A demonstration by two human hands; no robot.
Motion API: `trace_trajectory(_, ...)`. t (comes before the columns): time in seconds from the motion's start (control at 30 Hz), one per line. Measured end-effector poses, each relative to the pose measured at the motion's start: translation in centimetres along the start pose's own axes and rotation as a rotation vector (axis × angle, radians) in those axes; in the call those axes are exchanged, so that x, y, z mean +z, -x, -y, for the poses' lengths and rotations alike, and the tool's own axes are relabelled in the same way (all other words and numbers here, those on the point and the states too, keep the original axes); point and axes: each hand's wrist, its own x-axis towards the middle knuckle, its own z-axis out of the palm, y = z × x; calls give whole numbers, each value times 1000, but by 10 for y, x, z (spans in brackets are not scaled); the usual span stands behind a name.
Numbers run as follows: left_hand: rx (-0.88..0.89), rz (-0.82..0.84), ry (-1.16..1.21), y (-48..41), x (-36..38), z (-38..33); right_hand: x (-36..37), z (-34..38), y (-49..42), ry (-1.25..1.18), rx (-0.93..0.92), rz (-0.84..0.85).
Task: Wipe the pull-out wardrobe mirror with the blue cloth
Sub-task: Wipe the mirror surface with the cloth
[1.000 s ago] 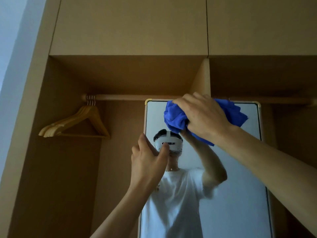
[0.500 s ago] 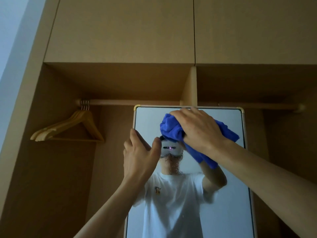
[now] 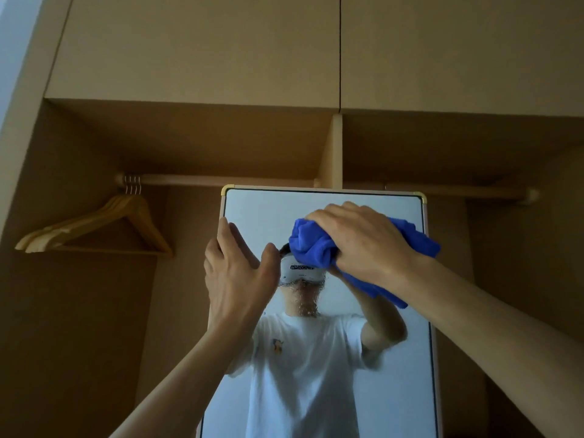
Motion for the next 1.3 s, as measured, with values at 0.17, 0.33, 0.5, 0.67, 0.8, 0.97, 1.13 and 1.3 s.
trace_trajectory(0.17,10,-35,-32,6,0,-5,12,0,18,-19,-25,-27)
trace_trajectory(0.33,86,-22,-131,11,1,-16,4,-10,13,7,-14,-67)
trace_trajectory(0.5,271,-3,-307,-5,9,-30,-16,-35,1,82,60,-145)
trace_trajectory(0.67,362,123,-371,-27,19,-50,-30,-53,-6,100,104,-160)
trace_trajectory(0.8,424,123,-388,-38,24,-65,-24,-51,-1,81,73,-158)
trace_trajectory(0.97,474,133,-406,-37,28,-73,-3,-46,18,-61,66,-125)
trace_trajectory(1.13,488,175,-420,-37,36,-78,7,-45,40,-78,-16,-109)
trace_trajectory(1.3,544,118,-411,-35,38,-85,0,-56,37,-130,40,-126)
